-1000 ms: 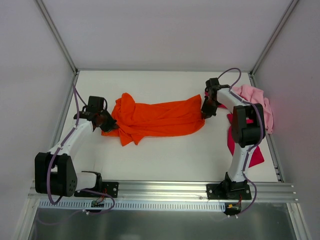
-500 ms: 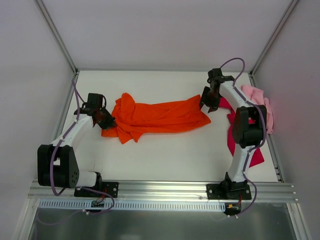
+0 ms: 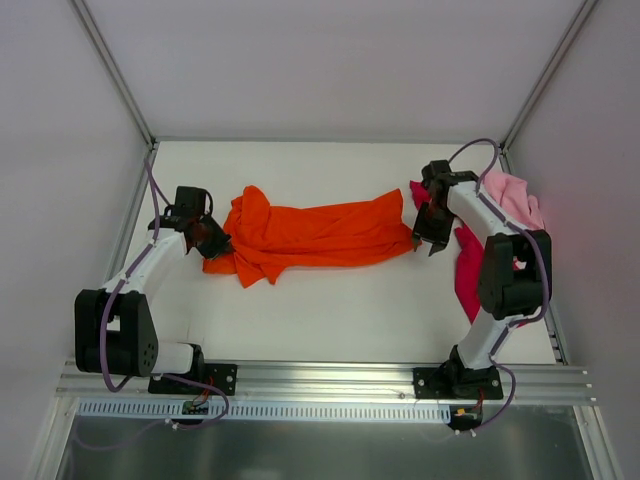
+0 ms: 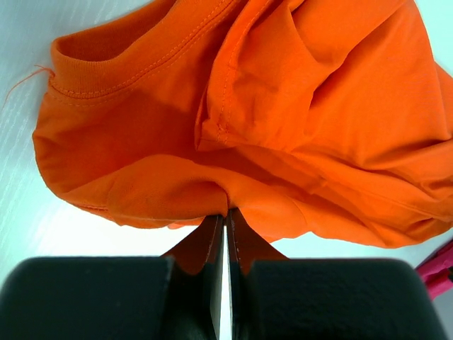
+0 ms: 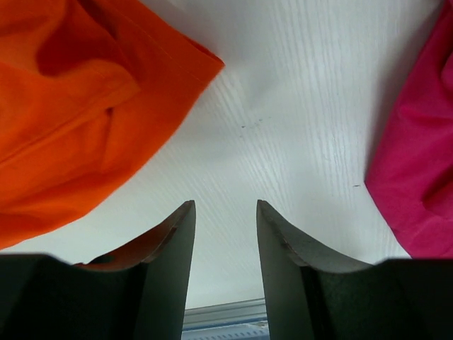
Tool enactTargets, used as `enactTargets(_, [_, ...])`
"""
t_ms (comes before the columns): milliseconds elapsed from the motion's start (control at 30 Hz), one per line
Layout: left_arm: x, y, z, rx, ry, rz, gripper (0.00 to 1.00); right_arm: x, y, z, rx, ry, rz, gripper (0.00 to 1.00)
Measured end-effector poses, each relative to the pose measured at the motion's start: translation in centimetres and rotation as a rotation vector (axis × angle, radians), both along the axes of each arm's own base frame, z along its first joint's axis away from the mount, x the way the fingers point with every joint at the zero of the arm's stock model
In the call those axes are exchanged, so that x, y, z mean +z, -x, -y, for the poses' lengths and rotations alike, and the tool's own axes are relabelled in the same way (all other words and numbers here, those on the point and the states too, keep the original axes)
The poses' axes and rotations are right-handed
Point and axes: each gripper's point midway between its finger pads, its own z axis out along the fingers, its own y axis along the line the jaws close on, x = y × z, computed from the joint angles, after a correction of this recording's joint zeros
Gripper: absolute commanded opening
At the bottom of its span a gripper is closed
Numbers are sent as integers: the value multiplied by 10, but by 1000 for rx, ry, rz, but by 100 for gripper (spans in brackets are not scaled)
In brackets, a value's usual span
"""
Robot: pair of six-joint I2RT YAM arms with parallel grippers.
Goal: Fold and stack the t-shirts
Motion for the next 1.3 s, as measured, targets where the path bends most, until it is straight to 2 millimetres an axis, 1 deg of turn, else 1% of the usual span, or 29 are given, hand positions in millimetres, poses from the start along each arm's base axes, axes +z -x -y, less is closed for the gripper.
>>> enactTargets(100, [1,0,0,0,1,5,0,-10,12,3,-5,13,-31,47])
enactTargets(233, [0,3,0,0,1,8,0,-23,19,4,-5,18,-50,49])
enactTargets(333, [-2,4,0,-1,1,4,0,-26,10,2,-9,11,-20,49])
enactTargets(433, [-5,8,0,-1,0,-2,0,-34,0,0,-13,8,-1,49])
enactTargets(667, [-4,11,-1,-1,0,0,0,-57,-11,-2,-28,11,-18,49])
enactTargets(833, [-5,11,-1,-6,-3,1,0,-64,-18,-3,-28,10,-8,49])
enactTargets(967, [-5,11,-1,-13,-7,2,0,-61,-25,-5,-28,8,3,49])
enactTargets(1200, [-5,11,-3,-7,-7,2,0,-32,-59,-10,-29,-6,103,50])
enactTargets(1300, [-5,11,-3,-8,-6,2,0,-24,-68,-11,-29,-10,132,50])
